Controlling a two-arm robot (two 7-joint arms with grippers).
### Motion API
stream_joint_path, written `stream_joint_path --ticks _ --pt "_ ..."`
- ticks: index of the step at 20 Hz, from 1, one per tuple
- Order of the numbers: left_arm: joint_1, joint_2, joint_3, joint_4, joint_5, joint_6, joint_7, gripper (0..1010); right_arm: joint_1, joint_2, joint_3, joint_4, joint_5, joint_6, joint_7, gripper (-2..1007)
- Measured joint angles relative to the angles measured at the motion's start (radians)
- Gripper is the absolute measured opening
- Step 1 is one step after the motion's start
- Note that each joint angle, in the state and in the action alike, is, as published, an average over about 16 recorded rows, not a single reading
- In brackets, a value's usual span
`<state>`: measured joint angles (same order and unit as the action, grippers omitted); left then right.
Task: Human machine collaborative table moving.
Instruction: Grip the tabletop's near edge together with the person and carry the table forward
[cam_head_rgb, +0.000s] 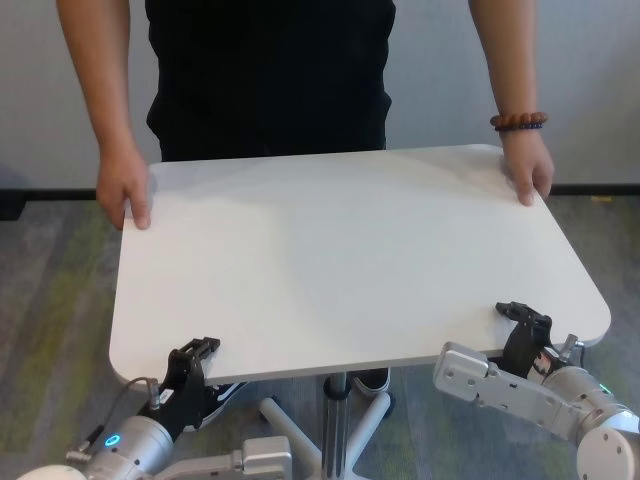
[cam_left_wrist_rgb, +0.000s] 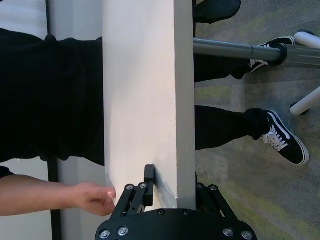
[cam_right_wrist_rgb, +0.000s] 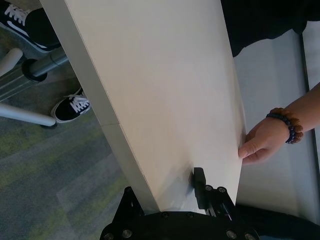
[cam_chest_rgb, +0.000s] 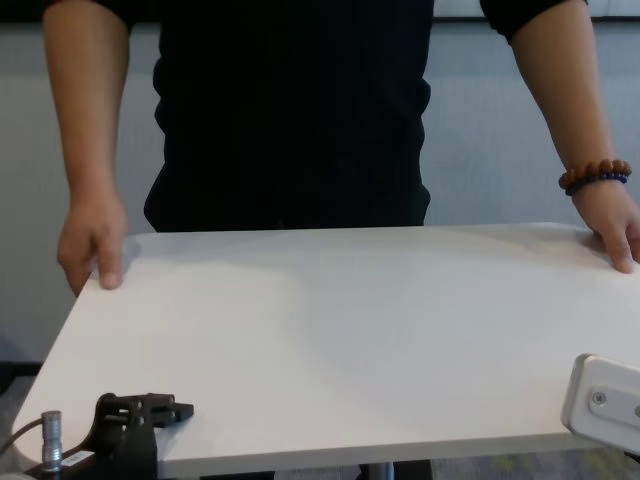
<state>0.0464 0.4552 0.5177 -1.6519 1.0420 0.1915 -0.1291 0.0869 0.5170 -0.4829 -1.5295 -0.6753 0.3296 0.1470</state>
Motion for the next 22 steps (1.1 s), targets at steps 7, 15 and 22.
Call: stream_joint_path --ticks 7,15,22 --pt "0.0 0.001 -0.001 -0.001 -0.005 -0.004 -0.004 384 0.0 0.0 0.0 0.0 0.0 0.0 0.0 444" --pt "0.001 0.005 -0.012 -0.008 -0.032 -0.017 -0.014 385 -0.004 -0.001 0.003 -0.005 -0.011 -0.008 -0.003 443" --pt "0.001 0.011 -0.022 -0.024 -0.046 -0.024 -0.013 385 -0.011 -0.004 0.009 -0.014 -0.035 -0.018 -0.006 441"
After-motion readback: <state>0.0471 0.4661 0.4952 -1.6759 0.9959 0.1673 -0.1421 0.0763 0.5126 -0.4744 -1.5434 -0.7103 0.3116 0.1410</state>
